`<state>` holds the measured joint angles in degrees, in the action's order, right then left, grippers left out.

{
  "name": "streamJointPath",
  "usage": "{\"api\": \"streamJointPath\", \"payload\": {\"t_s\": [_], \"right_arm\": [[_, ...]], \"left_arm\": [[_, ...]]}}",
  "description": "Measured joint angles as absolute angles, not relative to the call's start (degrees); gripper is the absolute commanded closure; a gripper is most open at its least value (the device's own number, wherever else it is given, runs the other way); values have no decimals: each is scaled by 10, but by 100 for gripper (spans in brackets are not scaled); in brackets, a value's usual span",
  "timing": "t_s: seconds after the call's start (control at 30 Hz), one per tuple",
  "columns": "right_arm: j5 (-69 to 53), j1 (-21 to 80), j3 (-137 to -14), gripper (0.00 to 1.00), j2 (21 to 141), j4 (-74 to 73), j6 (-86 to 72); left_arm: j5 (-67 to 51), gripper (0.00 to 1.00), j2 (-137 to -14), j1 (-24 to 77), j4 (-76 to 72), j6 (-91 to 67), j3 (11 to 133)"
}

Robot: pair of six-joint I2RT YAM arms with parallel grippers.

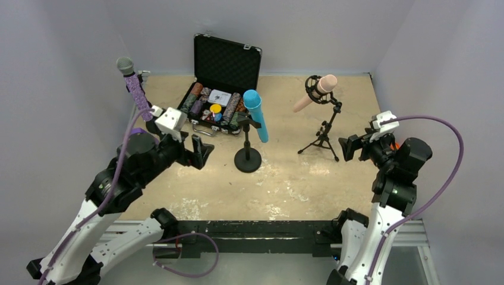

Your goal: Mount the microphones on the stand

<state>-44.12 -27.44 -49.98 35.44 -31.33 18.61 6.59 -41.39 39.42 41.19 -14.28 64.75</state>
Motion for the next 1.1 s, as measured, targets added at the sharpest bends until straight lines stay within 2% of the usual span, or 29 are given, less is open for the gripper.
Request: {"api": "streamJointPath", "payload": {"t_s": [0.2, 0.43, 1.1], "right_arm": [[-428, -274, -592, 4, 335, -366, 109], [-403, -274, -706, 2, 338, -385, 23], [-382, -274, -705, 1, 346, -394, -41]], "left_arm": [[66, 0, -341, 394, 453, -139, 666], [66, 1, -318, 394, 483, -139, 693], [66, 1, -299, 394, 490, -140, 686]]}}
